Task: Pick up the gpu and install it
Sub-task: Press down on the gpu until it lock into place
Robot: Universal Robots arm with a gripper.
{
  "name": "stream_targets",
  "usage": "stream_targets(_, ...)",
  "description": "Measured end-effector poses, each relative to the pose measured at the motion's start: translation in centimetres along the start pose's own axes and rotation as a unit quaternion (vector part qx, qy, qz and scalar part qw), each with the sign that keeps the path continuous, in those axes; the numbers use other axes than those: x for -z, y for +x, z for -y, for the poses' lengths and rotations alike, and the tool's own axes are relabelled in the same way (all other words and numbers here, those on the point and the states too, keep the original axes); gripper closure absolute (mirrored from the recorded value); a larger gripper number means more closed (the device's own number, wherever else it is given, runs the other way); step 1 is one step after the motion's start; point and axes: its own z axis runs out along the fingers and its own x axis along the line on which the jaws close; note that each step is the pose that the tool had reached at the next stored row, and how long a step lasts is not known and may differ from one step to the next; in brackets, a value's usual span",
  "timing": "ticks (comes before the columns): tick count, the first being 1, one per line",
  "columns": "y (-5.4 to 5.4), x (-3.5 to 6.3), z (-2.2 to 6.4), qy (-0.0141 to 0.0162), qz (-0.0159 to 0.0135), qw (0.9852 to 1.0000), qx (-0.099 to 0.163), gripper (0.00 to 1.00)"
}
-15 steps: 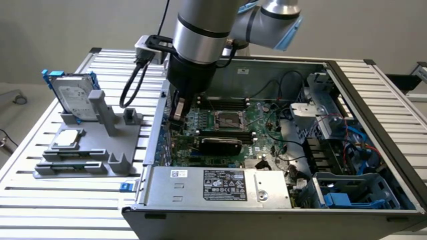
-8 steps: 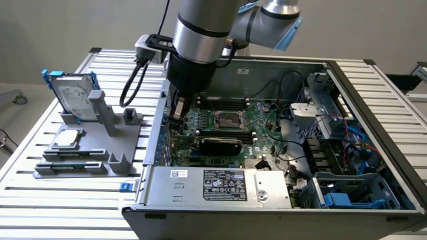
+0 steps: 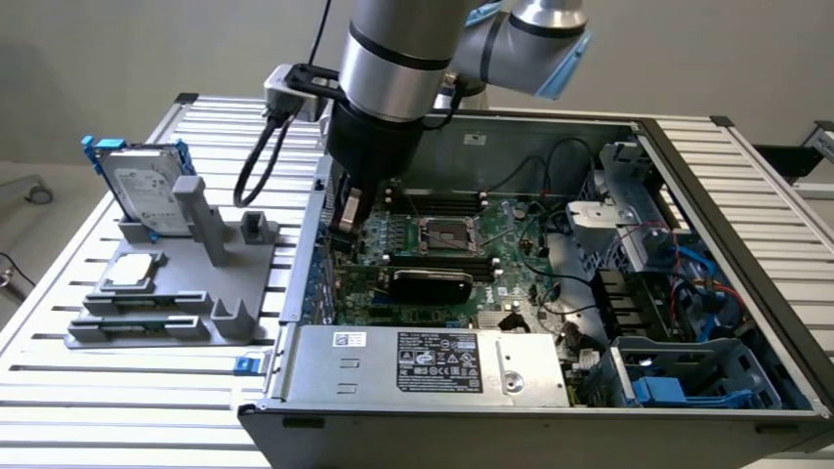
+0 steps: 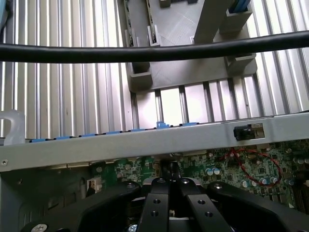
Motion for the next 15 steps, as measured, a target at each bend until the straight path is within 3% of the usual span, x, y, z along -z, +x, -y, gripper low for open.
stream_targets(8,0.71,-0.01,0.08,0.0008,-0.0069,1.0,-0.001,0.89)
stream_targets(15,0.79,-0.21,0.14,0.0009,-0.0075,1.0,-0.001,0.89)
